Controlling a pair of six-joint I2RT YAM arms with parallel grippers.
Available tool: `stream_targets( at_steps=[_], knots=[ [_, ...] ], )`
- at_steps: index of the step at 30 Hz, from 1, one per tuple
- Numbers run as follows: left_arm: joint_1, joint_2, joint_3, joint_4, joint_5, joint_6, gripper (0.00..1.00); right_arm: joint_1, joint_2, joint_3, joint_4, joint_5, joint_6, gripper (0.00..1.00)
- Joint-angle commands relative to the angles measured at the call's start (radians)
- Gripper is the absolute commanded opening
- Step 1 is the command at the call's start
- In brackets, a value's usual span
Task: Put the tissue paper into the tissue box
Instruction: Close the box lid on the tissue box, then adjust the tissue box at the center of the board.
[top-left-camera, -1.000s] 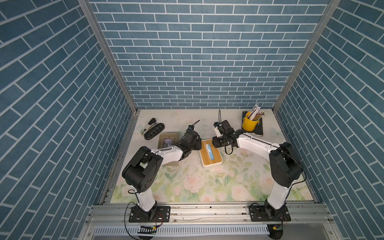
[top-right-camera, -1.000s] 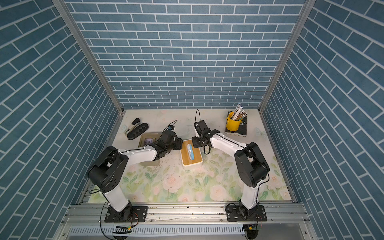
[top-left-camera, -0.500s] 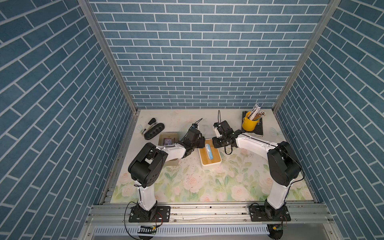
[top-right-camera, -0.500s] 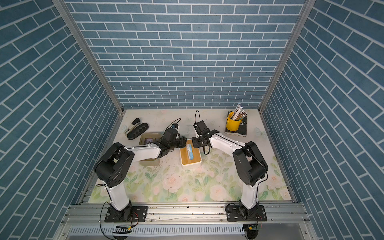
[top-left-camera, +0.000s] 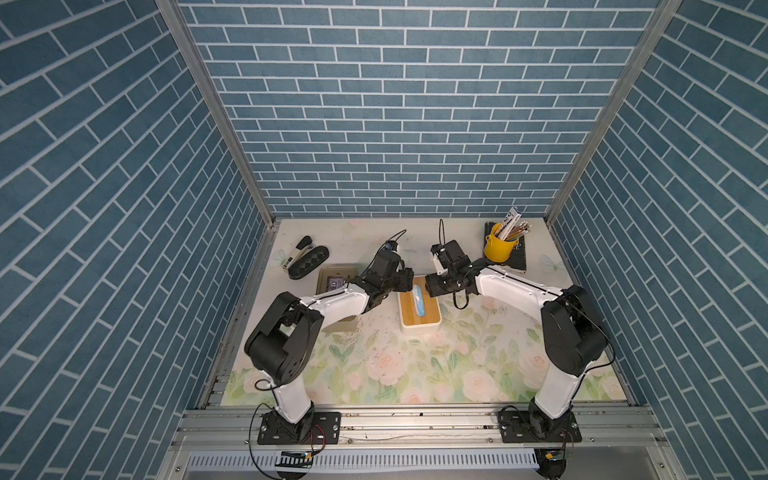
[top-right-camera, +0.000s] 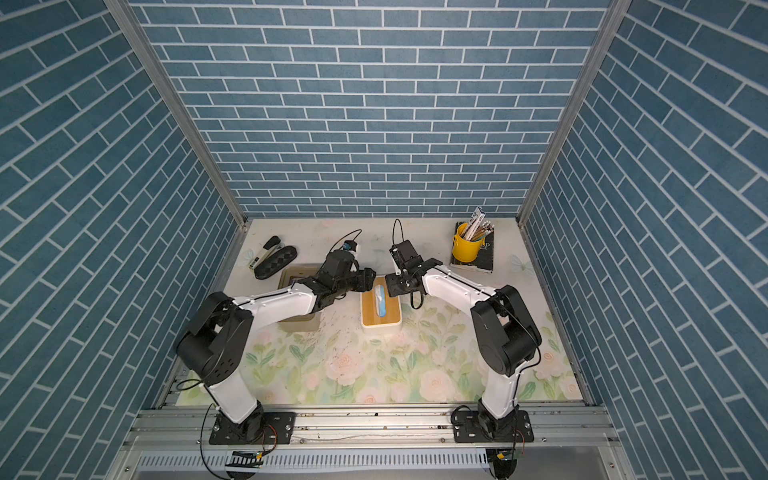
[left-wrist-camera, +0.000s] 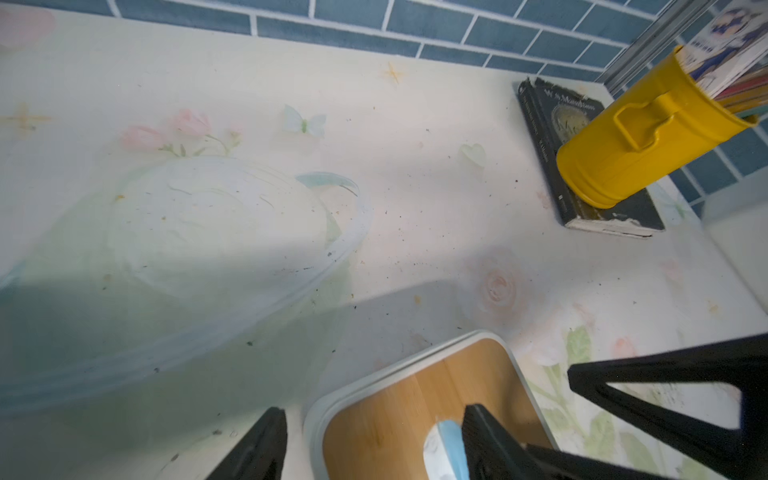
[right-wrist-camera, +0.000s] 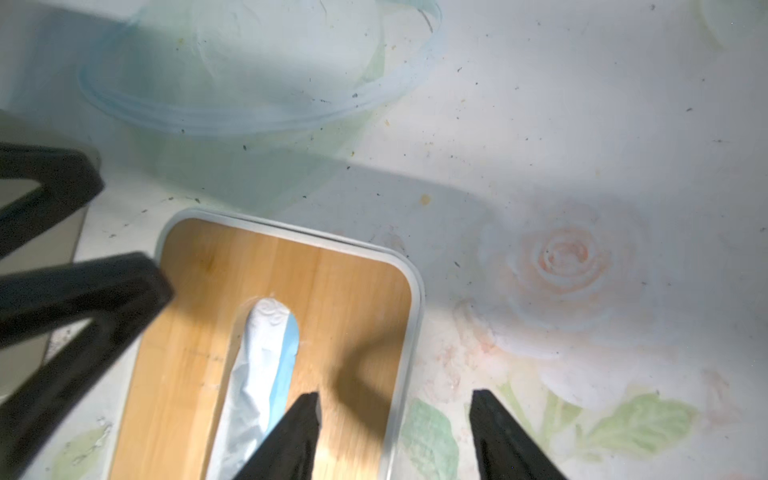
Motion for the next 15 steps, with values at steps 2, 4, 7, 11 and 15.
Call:
stream_targets(
  at_steps=[2, 4, 7, 11, 15],
  knots=[
    [0.001, -0.032, -0.07, -0.055, -0.067, -0.015, 0.72, 0.002, -0.069, -0.023, -0.029, -0.015, -0.009, 0.63],
    [0.0, -0.011, -0.063, -0.067, -0.075, -0.011, 0.71, 0.002, -0.064, -0.028, -0.027, -0.013, -0.007, 0.58],
    [0.002, 0.029, -0.05, -0.066, -0.089, -0.012, 0.67, 0.006, -0.058, -0.031, -0.024, -0.016, -0.002, 0.51],
    [0.009, 0.092, -0.037, -0.056, -0.08, -0.012, 0.54, 0.009, -0.059, -0.038, -0.02, -0.018, -0.001, 0.46],
    [0.014, 0.121, -0.036, -0.035, -0.052, -0.013, 0.44, 0.009, -0.054, -0.051, -0.011, -0.025, -0.001, 0.4]
  ],
)
